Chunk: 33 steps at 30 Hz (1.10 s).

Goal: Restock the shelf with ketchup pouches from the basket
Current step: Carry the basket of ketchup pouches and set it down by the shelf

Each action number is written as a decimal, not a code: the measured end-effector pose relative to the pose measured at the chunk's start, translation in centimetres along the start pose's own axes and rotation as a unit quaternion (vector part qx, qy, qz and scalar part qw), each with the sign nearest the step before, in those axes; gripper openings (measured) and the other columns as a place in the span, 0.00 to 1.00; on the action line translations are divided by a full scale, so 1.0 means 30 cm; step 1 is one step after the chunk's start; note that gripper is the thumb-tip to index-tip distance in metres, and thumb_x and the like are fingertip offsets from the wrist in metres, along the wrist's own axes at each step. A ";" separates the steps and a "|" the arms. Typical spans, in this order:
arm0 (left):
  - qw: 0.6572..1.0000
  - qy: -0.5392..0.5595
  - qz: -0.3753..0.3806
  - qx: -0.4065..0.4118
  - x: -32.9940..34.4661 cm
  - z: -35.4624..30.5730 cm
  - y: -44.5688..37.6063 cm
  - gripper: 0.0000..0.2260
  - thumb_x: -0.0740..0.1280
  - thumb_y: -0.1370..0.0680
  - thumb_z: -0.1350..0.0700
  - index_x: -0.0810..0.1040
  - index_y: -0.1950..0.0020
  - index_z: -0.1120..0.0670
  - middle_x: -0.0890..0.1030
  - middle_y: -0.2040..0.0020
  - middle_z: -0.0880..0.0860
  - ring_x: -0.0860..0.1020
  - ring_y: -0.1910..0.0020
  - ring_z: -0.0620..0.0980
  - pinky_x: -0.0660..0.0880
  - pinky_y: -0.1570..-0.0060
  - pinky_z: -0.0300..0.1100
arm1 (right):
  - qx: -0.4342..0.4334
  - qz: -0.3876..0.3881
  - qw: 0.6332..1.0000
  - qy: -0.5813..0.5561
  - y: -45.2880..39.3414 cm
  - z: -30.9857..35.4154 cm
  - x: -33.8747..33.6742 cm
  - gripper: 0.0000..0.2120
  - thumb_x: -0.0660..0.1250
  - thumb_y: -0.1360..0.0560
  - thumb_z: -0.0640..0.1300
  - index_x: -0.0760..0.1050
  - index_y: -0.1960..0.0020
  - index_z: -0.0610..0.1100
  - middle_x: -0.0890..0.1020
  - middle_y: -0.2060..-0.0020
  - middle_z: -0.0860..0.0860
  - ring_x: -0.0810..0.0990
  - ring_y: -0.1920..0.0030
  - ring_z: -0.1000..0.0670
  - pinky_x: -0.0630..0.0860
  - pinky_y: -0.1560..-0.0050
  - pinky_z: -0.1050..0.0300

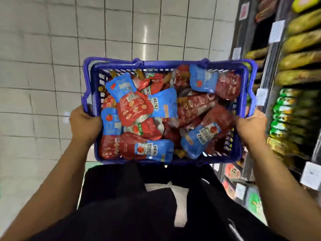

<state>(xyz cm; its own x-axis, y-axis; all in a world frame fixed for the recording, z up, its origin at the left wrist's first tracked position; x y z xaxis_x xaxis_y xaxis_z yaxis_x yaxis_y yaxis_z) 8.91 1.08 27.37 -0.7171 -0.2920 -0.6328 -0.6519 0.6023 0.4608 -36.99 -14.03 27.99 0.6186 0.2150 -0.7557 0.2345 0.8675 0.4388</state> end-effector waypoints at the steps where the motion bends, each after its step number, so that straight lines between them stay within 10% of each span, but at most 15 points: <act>1: 1.000 -0.007 -0.004 0.009 -0.044 -0.031 -0.006 0.11 0.69 0.38 0.45 0.75 0.68 0.51 0.74 0.76 0.43 0.67 0.77 0.36 0.67 0.74 0.37 | 0.003 -0.003 1.000 0.006 0.012 0.045 -0.018 0.11 0.74 0.32 0.40 0.74 0.65 0.36 0.74 0.71 0.42 0.68 0.67 0.51 0.68 0.69 0.53; 9: 0.997 -0.050 -0.013 0.063 -0.219 -0.280 -0.208 0.13 0.68 0.36 0.52 0.74 0.65 0.63 0.77 0.69 0.63 0.70 0.71 0.52 0.72 0.70 0.47 | -0.020 -0.053 0.998 -0.033 0.003 0.314 -0.075 0.10 0.75 0.36 0.45 0.78 0.65 0.40 0.74 0.74 0.49 0.68 0.74 0.53 0.64 0.76 0.69; 14: 0.997 -0.062 -0.017 0.049 -0.217 -0.403 -0.361 0.07 0.74 0.32 0.58 0.78 0.63 0.60 0.81 0.68 0.56 0.76 0.72 0.47 0.75 0.73 0.43 | 0.043 -0.033 0.995 -0.088 -0.173 0.399 -0.038 0.11 0.78 0.38 0.41 0.78 0.62 0.40 0.77 0.68 0.44 0.72 0.67 0.50 0.74 0.66 0.49; 19: 0.997 -0.067 -0.045 -0.006 -0.196 -0.548 -0.493 0.11 0.70 0.38 0.54 0.78 0.63 0.62 0.80 0.69 0.57 0.76 0.72 0.51 0.75 0.71 0.44 | -0.008 -0.018 0.997 -0.071 -0.419 0.574 -0.044 0.16 0.72 0.45 0.55 0.73 0.67 0.43 0.72 0.75 0.55 0.67 0.76 0.58 0.65 0.77 0.64; 25: 0.996 -0.056 -0.068 0.011 -0.221 -0.831 -0.697 0.10 0.67 0.38 0.57 0.74 0.64 0.63 0.77 0.70 0.58 0.71 0.73 0.53 0.70 0.73 0.41 | -0.006 0.001 0.999 -0.054 -0.702 0.840 -0.120 0.10 0.78 0.36 0.41 0.78 0.59 0.43 0.78 0.69 0.49 0.74 0.70 0.50 0.66 0.70 0.56; 29: 0.996 -0.043 -0.076 0.005 -0.239 -1.011 -0.891 0.09 0.66 0.39 0.56 0.78 0.64 0.60 0.79 0.70 0.55 0.75 0.72 0.54 0.72 0.71 0.41 | -0.049 -0.018 0.994 -0.094 -0.874 1.077 -0.153 0.10 0.73 0.43 0.47 0.73 0.69 0.46 0.74 0.79 0.56 0.72 0.78 0.62 0.66 0.77 0.70; 33: 0.997 -0.017 -0.074 -0.018 -0.249 -1.175 -1.182 0.06 0.72 0.34 0.64 0.79 0.64 0.54 0.80 0.70 0.50 0.81 0.70 0.52 0.72 0.72 0.38 | -0.022 -0.018 0.998 -0.057 -1.124 1.329 -0.145 0.10 0.77 0.38 0.41 0.76 0.64 0.42 0.79 0.70 0.44 0.76 0.70 0.46 0.77 0.67 0.47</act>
<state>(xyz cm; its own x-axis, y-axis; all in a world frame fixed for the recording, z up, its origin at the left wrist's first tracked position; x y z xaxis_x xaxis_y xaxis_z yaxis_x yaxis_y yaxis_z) 28.68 -44.29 37.68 -0.6038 -0.3506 -0.7159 -0.7588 0.5278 0.3816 -17.70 -62.10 35.88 0.6917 0.1330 -0.7099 0.2262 0.8936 0.3878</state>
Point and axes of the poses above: each hand's wrist, its own y-axis away from the middle knuckle, its own x-axis out of the palm, z = x × y, the point moved 1 cm from there along -y, towards the middle knuckle
